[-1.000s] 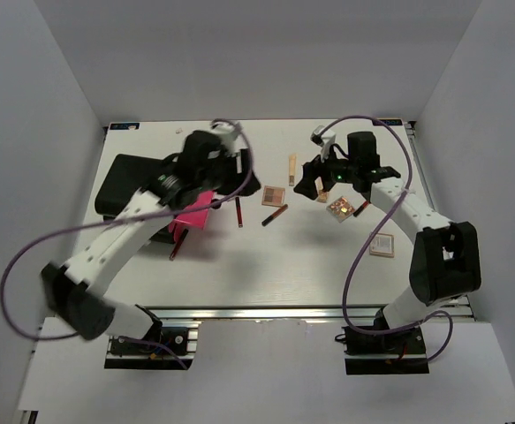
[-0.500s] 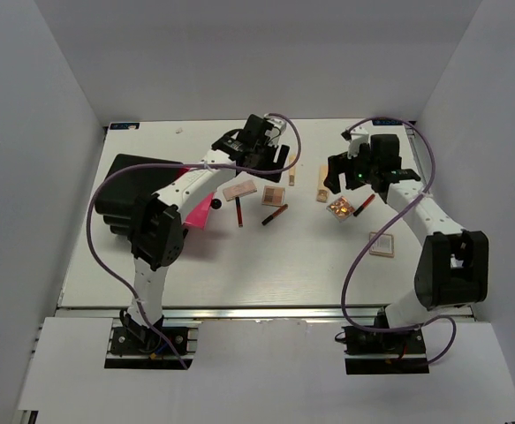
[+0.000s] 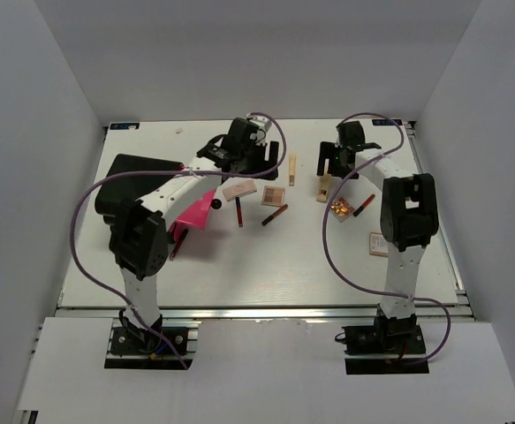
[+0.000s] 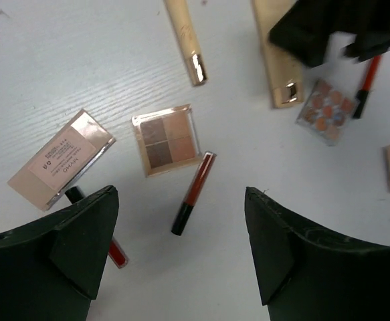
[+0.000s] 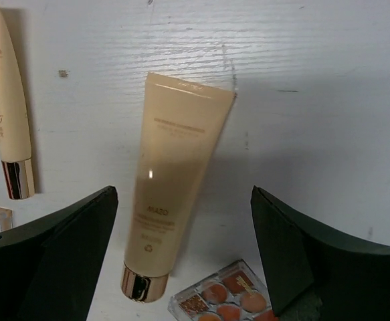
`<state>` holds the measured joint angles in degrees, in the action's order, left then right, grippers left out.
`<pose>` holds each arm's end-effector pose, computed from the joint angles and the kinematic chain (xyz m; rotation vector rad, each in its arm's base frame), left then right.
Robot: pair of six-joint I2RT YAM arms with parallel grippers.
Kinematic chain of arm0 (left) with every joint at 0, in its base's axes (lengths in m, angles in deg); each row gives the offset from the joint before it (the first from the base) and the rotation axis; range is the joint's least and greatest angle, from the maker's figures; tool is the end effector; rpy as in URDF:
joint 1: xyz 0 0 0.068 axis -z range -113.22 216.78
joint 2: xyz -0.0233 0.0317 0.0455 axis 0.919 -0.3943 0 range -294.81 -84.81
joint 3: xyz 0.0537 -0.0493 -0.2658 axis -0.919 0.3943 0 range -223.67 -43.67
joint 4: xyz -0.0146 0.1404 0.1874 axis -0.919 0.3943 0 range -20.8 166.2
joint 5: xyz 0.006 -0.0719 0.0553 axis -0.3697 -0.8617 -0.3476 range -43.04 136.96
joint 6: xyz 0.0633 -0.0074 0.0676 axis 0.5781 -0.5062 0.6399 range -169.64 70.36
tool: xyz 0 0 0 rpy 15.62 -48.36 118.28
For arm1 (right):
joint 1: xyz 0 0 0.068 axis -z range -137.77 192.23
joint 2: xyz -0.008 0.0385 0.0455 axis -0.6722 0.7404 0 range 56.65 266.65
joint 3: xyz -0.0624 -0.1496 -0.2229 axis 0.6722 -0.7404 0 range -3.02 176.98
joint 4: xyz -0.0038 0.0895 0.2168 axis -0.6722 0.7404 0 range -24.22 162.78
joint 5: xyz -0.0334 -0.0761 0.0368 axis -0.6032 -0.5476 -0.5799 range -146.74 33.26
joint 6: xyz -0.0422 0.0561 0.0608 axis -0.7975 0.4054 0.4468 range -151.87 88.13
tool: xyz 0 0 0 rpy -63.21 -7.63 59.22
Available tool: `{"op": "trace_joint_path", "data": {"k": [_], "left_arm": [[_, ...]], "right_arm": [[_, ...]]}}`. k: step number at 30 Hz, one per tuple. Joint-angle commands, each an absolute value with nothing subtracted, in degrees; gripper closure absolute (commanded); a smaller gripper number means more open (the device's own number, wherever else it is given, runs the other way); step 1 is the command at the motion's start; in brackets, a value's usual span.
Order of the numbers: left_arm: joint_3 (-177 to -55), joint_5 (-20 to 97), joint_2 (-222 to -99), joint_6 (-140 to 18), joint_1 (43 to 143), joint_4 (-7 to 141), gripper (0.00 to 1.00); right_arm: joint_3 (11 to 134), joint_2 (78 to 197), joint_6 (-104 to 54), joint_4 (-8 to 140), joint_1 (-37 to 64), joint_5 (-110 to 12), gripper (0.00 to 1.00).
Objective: Organize the makeup
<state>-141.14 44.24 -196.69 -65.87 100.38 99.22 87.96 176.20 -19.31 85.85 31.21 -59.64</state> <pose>0.3777 -0.2557 0.2553 0.3856 2.3656 -0.4758 0.4661 0.0866 0.1768 0.0555 2.4217 0.1270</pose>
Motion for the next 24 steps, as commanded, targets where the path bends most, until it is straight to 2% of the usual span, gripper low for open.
{"op": "trace_joint_path", "data": {"k": [1,12,18,24], "left_arm": [[-140.87,44.49,-185.46,-68.97,100.61,93.54,0.15],[-136.92,48.28,-173.68,-70.12,100.61,92.22,0.13],[-133.14,49.07,-168.67,-71.17,100.61,91.43,0.13],[-129.98,50.65,-163.74,-71.87,100.53,91.52,0.12]], "right_arm": [[91.81,177.32,-17.11,87.84,28.44,-62.8,0.15],[87.33,178.82,-15.61,88.1,27.12,-68.34,0.27],[87.68,179.78,-16.66,87.84,27.03,-66.33,0.42],[88.3,178.82,-20.17,85.91,27.12,-63.25,0.65]]}}
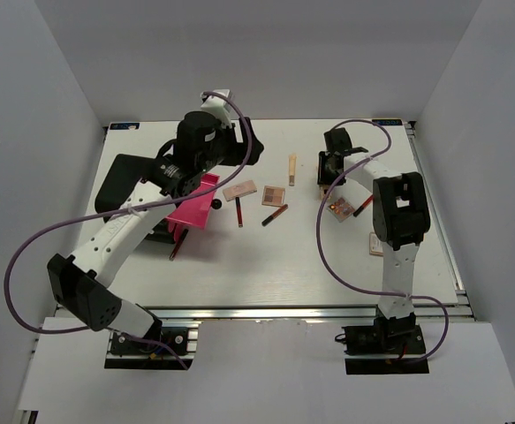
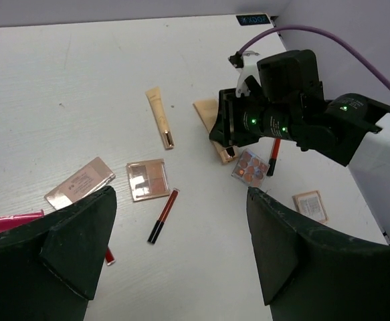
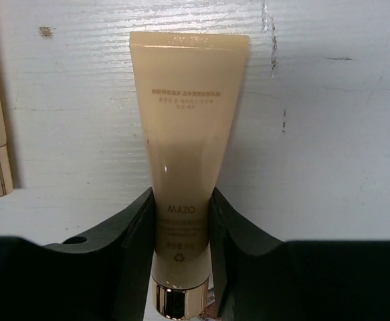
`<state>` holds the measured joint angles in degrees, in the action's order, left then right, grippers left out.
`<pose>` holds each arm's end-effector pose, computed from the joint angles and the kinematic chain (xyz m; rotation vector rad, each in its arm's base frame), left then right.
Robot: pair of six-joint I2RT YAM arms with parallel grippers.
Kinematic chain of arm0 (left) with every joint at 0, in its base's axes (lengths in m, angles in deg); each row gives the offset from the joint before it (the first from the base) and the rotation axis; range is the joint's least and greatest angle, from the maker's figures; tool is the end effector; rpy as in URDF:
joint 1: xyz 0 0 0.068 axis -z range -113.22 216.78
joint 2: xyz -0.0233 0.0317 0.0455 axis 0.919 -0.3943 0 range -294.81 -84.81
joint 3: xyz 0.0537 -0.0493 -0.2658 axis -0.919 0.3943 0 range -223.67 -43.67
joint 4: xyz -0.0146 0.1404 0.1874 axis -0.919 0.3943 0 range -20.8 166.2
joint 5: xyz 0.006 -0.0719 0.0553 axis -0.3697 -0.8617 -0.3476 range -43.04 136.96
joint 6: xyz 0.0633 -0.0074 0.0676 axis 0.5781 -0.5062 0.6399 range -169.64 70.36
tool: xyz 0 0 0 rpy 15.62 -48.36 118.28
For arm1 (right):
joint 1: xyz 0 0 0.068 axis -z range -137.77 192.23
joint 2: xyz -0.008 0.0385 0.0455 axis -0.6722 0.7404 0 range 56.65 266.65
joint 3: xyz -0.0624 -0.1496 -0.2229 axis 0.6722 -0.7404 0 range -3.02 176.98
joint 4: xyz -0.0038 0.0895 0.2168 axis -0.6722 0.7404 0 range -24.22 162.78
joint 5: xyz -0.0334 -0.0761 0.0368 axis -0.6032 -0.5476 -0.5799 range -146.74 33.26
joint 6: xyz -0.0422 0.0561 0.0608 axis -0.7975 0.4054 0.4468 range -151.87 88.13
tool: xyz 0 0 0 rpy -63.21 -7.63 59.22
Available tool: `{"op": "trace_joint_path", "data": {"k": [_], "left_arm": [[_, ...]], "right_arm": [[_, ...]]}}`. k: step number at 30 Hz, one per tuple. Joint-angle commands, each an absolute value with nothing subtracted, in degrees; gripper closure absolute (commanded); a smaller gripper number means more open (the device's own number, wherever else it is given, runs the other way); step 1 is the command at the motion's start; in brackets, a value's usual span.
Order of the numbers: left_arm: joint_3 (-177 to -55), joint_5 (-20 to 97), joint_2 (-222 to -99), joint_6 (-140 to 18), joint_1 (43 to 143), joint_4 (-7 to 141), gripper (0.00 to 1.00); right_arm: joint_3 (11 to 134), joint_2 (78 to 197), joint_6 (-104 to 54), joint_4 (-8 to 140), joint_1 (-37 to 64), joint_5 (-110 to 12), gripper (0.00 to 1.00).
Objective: Organize the makeup
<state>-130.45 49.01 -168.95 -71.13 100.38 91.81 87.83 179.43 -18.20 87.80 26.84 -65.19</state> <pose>0.2964 -0.1933 0.3951 0.1830 1.9587 -0.6061 0.4581 0.1134 0.1478 0.0223 2.4978 0.0254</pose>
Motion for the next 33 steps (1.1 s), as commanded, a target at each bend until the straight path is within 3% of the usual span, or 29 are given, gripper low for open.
{"op": "trace_joint_path", "data": {"k": [1,3,6,10,11,14,19,24,33], "left_arm": [[-129.8,50.83,-162.69,-72.05,100.61,91.61,0.12],[-129.45,51.53,-161.37,-72.14,100.61,91.7,0.12],[-128.75,53.19,-158.47,-72.05,100.61,91.35,0.11],[-128.31,55.66,-154.69,-71.53,100.61,91.26,0.09],[-128.13,56.19,-153.99,-71.44,100.53,91.17,0.09],[-127.6,58.65,-151.0,-71.08,100.53,91.61,0.07],[-126.73,61.46,-147.13,-71.0,100.61,93.01,0.06],[-126.11,62.69,-144.67,-72.05,100.61,94.42,0.06],[-123.21,64.28,-140.89,-72.75,100.61,94.68,0.06]], "right_arm": [[88.39,177.42,-21.14,85.29,27.12,-62.46,0.7],[87.25,174.79,-24.39,80.49,27.03,-59.75,0.82],[80.23,166.71,-29.75,69.35,26.86,-48.87,0.88],[75.47,159.15,-40.72,63.68,26.15,-23.76,0.88],[75.03,158.61,-43.53,63.49,25.8,-12.3,0.87],[78.69,158.86,-59.94,71.19,21.77,0.17,0.88],[86.8,161.68,-90.78,85.28,9.82,-2.94,0.9],[91.18,164.13,-100.76,79.49,2.17,-10.24,0.79],[99.46,170.28,-109.91,75.45,-5.31,-17.45,0.75]]}}
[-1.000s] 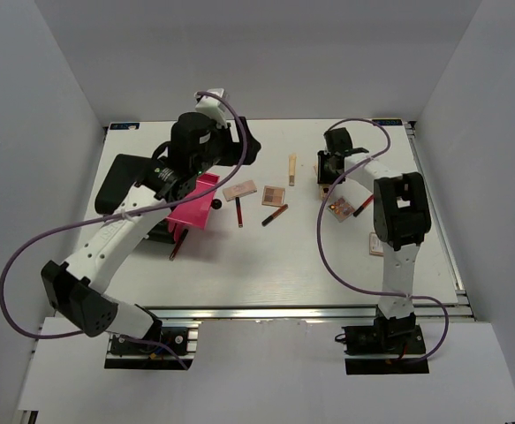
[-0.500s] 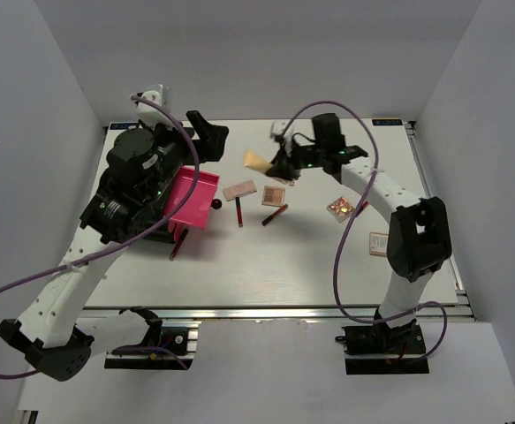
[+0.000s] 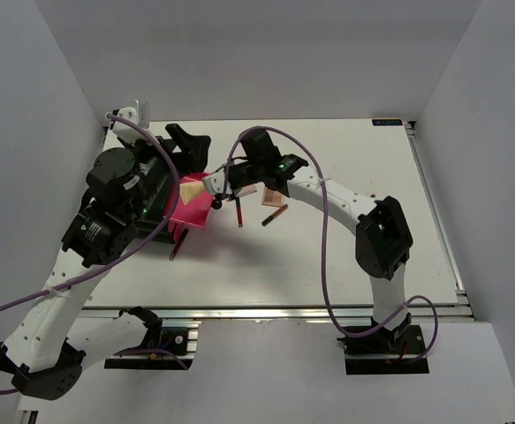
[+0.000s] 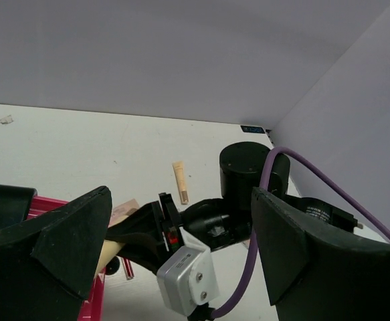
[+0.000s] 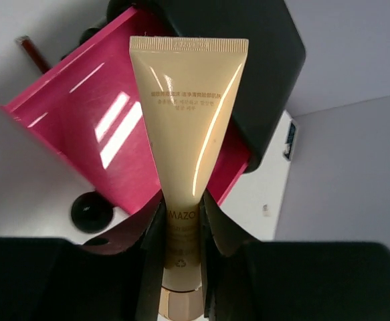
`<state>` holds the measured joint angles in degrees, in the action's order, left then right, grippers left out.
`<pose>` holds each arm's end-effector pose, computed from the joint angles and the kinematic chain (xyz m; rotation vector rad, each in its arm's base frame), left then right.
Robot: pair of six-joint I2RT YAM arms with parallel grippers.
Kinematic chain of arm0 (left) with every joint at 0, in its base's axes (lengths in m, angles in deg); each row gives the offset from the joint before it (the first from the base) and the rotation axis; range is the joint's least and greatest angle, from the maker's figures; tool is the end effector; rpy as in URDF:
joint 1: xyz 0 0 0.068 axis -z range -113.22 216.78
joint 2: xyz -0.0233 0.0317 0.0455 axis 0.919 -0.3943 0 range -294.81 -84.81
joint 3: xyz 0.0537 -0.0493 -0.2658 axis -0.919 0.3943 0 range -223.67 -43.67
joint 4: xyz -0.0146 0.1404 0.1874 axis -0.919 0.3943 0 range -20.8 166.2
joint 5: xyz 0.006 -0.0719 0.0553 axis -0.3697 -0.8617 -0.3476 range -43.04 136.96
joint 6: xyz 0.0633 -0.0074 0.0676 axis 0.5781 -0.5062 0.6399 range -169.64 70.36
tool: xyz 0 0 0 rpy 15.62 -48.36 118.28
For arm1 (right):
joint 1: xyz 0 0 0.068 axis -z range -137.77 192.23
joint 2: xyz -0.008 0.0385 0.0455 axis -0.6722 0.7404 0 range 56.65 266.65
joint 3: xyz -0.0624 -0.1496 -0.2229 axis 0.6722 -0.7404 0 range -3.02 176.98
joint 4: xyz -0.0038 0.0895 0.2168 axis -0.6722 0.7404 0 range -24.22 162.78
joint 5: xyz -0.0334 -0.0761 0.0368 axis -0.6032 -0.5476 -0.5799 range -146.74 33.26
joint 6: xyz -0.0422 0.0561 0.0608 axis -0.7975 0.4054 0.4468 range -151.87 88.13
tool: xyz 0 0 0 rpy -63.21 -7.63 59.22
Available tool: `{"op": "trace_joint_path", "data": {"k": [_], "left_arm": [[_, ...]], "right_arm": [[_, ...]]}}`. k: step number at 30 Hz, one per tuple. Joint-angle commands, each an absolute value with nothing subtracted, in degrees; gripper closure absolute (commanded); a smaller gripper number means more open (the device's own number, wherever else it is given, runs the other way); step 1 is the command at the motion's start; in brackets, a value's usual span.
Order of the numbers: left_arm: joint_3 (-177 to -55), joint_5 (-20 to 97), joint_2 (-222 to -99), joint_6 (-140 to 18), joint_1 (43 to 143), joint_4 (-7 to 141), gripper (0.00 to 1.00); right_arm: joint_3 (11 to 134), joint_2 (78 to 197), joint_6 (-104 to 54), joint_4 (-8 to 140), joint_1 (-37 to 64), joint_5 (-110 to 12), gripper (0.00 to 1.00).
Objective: Organize the makeup
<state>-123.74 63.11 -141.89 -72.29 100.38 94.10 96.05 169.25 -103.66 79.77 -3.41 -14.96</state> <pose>0.1833 -0.0938 0.4721 -0.0665 1.6275 -0.5339 0.2870 0.3732 0.3046 -1.8505 0.6100 0.4454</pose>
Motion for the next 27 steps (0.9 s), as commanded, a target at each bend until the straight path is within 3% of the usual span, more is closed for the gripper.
{"op": "trace_joint_path", "data": {"k": [1,11,14,16,21,22,23,25,26,27], "left_arm": [[-123.12,64.1,-140.89,-72.67,100.53,94.86,0.06],[-122.24,64.01,-140.1,-73.28,100.61,94.86,0.06],[-122.24,64.1,-139.92,-73.46,100.61,94.95,0.06],[-122.24,64.01,-140.09,-73.54,100.61,94.86,0.06],[-123.82,61.91,-143.25,-74.33,100.61,94.95,0.09],[-124.26,61.56,-144.39,-74.68,100.53,95.04,0.12],[-125.13,60.94,-146.66,-74.95,100.61,94.86,0.3],[-126.1,58.57,-149.66,-76.0,100.61,93.64,0.59],[-126.46,57.35,-152.81,-76.53,100.61,92.85,0.7],[-127.07,54.9,-154.67,-77.84,100.53,90.75,0.81]], "right_arm": [[100.07,171.07,-110.79,75.44,-5.84,-17.98,0.73],[106.67,178.29,-113.52,76.5,-8.13,-21.22,0.53],[106.58,178.64,-113.26,75.71,-7.87,-23.43,0.37],[105.62,177.85,-111.95,75.01,-7.51,-23.17,0.32],[100.7,170.57,-100.81,69.48,-5.32,-19.92,0.32],[99.13,169.42,-97.12,65.81,-4.97,-20.61,0.34],[97.98,168.19,-92.74,62.56,-4.09,-21.66,0.36],[92.99,164.5,-78.5,53.1,-2.86,-29.09,0.52],[90.78,161.88,-73.75,50.16,-1.29,-32.88,0.7],[88.32,160.46,-64.92,47.43,-0.23,-37.19,0.78]]}}
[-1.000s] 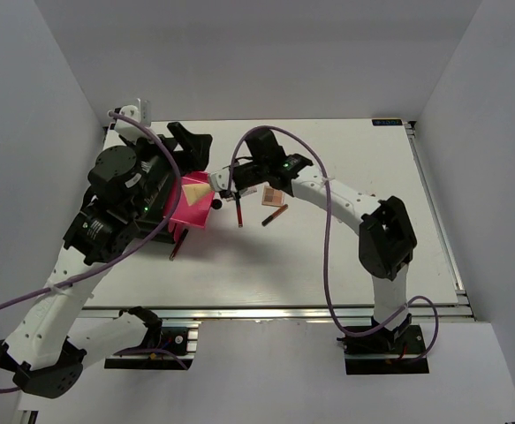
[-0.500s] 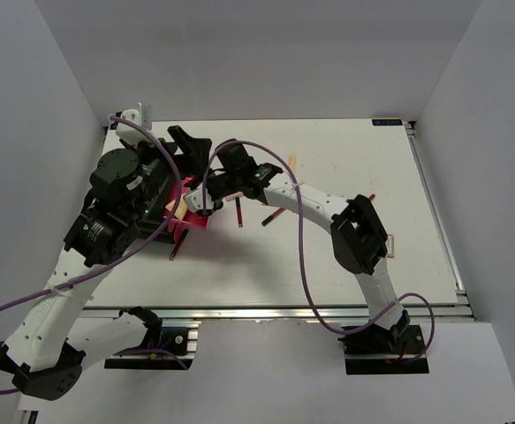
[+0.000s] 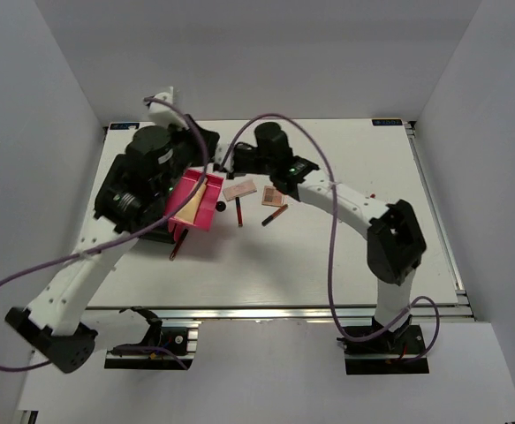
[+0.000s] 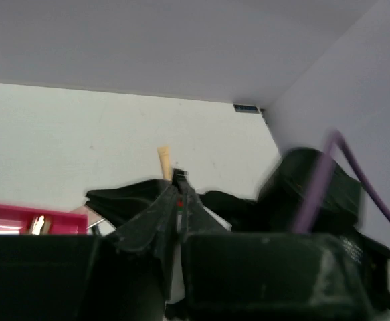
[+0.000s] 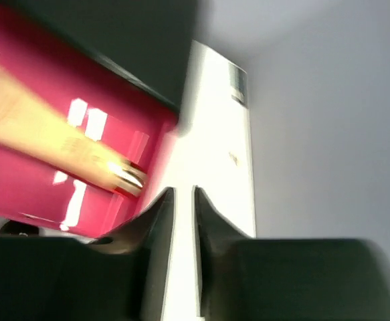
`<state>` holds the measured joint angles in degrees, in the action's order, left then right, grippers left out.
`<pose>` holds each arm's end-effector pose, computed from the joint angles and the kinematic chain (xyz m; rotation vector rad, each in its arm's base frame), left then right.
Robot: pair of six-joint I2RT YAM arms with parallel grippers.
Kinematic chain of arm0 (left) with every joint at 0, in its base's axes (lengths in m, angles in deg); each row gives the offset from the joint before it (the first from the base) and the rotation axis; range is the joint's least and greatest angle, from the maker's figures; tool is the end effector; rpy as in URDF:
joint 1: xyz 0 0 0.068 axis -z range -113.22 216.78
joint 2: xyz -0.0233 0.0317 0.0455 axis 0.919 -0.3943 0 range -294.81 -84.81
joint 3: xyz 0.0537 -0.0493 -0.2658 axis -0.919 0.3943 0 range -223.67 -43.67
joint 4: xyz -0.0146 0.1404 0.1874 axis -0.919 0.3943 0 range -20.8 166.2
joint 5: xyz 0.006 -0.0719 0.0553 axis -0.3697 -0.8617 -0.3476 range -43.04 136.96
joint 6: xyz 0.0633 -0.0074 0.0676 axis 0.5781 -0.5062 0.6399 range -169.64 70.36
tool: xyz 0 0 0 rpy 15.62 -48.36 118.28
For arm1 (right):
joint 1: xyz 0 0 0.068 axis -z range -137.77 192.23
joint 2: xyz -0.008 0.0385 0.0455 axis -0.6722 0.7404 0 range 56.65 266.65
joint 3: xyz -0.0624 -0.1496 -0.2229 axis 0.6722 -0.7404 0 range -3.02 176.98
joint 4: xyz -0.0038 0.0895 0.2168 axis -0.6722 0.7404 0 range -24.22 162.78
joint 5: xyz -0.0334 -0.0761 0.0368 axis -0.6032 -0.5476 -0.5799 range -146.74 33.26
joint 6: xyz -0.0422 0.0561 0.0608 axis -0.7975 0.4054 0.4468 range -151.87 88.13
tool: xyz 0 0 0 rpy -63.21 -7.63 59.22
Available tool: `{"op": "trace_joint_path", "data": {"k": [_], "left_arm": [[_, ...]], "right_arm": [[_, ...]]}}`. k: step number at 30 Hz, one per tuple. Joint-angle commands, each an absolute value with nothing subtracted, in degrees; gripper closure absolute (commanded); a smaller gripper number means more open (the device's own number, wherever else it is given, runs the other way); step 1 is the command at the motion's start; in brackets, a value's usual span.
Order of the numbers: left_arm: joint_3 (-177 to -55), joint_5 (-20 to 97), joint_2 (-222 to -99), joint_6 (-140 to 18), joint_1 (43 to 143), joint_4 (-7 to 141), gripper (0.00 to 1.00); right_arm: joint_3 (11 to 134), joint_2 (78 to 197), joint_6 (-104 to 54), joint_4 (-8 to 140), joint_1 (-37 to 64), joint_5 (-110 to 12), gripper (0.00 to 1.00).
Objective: Organize the makeup
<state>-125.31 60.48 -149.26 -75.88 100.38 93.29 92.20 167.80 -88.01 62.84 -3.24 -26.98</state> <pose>0.2172 -0.1208 0.4569 -0.0696 1.7204 -0.5811 0.3093 0.3737 0.3278 -1.5818 0.8148 0.3319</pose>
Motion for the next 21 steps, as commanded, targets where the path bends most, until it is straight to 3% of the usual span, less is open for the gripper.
{"op": "trace_joint_path", "data": {"k": [1,2,5,6,7,8,9,11,16,21], "left_arm": [[-127.6,53.83,-156.6,-78.72,100.53,90.03,0.82],[-128.3,52.43,-158.79,-79.51,100.44,89.5,0.82],[-133.21,44.79,-170.12,-83.64,100.0,89.32,0.54],[-135.23,42.59,-177.2,-85.04,100.09,90.45,0.49],[-140.12,39.26,-181.01,-85.67,100.0,91.34,0.35],[-142.87,37.92,-184.71,-86.28,100.0,92.3,0.29],[-148.9,36.87,-192.23,-86.9,100.17,94.92,0.22],[-155.95,35.27,-199.39,-86.73,100.7,97.83,0.2],[-172.92,39.13,-215.47,-86.29,101.76,104.08,0.18],[-171.55,48.43,-220.33,-85.94,102.81,101.73,0.2]], "right_arm": [[85.95,159.4,-60.74,44.62,1.0,-44.02,0.86],[82.27,158.26,-56.87,45.03,4.84,-46.0,0.97],[80.74,156.41,-42.89,57.3,15.9,-42.17,0.94],[80.57,156.58,-40.68,60.64,18.82,-40.15,0.81],[80.22,156.49,-38.48,65.55,23.73,-36.91,0.7],[78.12,155.54,-37.85,67.69,25.86,-36.01,0.5],[76.54,154.66,-37.24,68.58,27.89,-34.26,0.46],[72.76,151.33,-37.23,68.59,32.03,-33.63,0.36],[61.77,145.51,-36.36,67.01,36.95,-33.1,0.35],[57.89,143.14,-32.32,66.74,41.0,-32.75,0.36]]}}
